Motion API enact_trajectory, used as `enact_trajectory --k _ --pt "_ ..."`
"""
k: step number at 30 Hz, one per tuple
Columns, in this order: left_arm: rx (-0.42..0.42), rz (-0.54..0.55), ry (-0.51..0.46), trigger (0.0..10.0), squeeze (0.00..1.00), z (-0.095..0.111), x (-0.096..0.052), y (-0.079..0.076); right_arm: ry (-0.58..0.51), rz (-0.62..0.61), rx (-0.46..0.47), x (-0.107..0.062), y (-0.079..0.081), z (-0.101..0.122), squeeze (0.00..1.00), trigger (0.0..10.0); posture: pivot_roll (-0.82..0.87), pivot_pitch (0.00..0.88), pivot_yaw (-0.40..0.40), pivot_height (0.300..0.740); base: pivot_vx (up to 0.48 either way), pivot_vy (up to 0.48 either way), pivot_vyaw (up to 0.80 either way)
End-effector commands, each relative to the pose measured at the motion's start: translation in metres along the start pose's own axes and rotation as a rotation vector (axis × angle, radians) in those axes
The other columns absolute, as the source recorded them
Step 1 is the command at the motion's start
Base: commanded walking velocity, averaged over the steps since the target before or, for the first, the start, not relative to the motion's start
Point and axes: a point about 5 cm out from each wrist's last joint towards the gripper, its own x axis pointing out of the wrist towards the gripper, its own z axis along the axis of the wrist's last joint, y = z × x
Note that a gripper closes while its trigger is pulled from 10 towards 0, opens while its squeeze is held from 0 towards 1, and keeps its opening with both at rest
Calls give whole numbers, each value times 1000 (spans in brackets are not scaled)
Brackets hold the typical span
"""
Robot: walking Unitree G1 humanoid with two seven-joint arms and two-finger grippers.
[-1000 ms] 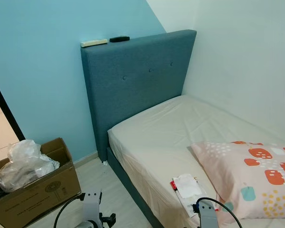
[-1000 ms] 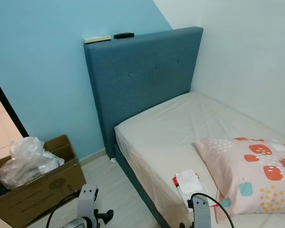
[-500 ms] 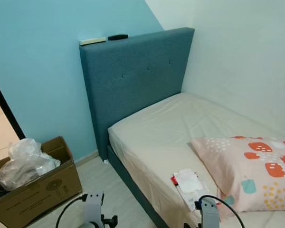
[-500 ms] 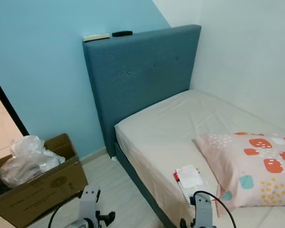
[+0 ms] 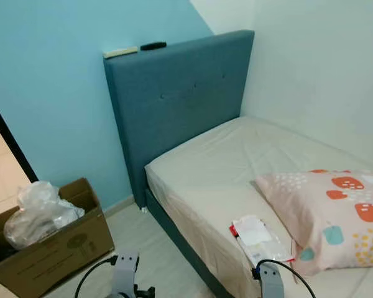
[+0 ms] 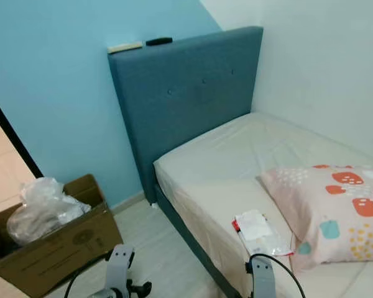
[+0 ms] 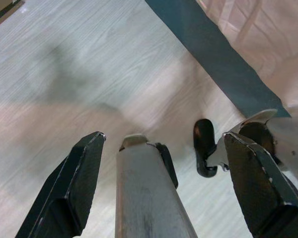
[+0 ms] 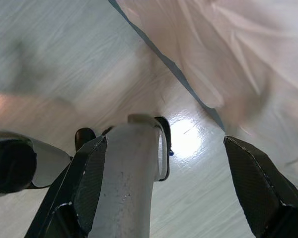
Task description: Clean up the room
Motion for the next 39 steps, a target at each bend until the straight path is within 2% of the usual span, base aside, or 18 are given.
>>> enact_trajectory --k 1,6,11,13,14,15,16,17,20,23,28,32,33,34,35,36,38,39 --pt "0 -1 7 10000 0 -1 0 1 5 5 3 0 2 -1 0 10000 -70 0 4 631 0 0 0" --pt "-61 -42 -71 10000 0 15 3 -8 -47 7 40 0 0 8 0 10000 -45 0 -17 606 0 0 0" --pt "-75 -76 -108 10000 0 23 4 -13 -101 17 82 1 -1 20 0 10000 -41 0 -17 591 0 0 0" --pt "-86 -122 -154 10000 0 33 5 -20 -201 54 134 0 2 45 0 10000 -42 0 -12 591 0 0 0" --pt "-86 -122 -154 10000 0 33 5 -20 -201 54 134 0 2 45 0 10000 -42 0 -12 591 0 0 0" --pt "-91 -156 -190 10000 0 42 5 -25 -291 101 165 -1 6 69 0 10000 -44 0 -10 591 0 0 0" --pt "-91 -156 -190 10000 0 42 5 -25 -291 101 165 -1 6 69 0 10000 -44 0 -10 591 0 0 0" --pt "-94 -169 -203 10000 0 46 6 -27 -318 122 159 -2 9 78 0 10000 -40 0 -11 591 0 0 0" --pt "-93 -214 -241 10000 0 58 6 -35 -445 209 151 -8 18 118 0 10000 -36 0 -9 577 0 0 0" --pt "-93 -223 -249 10000 0 61 6 -36 -544 272 127 -15 26 147 0 10000 -37 0 -4 562 0 0 0" --pt "-94 -223 -248 10000 0 61 6 -35 -624 322 94 -23 32 169 0 10000 -38 0 -1 547 0 0 0" --pt "-96 -214 -232 10000 0 54 5 -30 -679 352 20 -30 40 185 0 10000 -38 0 2 533 0 0 0" --pt "-97 -206 -221 10000 0 50 5 -27 -649 328 -56 -28 43 184 0 10000 -36 0 0 528 0 0 0" --pt "-97 -206 -221 10000 0 50 5 -27 -649 328 -56 -28 43 184 0 10000 -36 0 0 528 0 0 0" --pt "-97 -200 -212 10000 0 46 5 -25 -608 293 -133 -25 45 179 0 10000 -35 0 -2 523 0 0 0" --pt "-97 -200 -212 10000 0 46 5 -25 -608 293 -133 -25 45 179 0 10000 -35 0 -2 523 0 0 0" --pt "-99 -190 -197 10000 0 40 4 -21 -417 242 -326 -13 46 153 0 10000 -28 0 -6 523 0 0 0" --pt "-100 -188 -193 10000 0 38 3 -20 -358 235 -378 -10 46 144 0 10000 -27 0 -7 523 0 0 0"
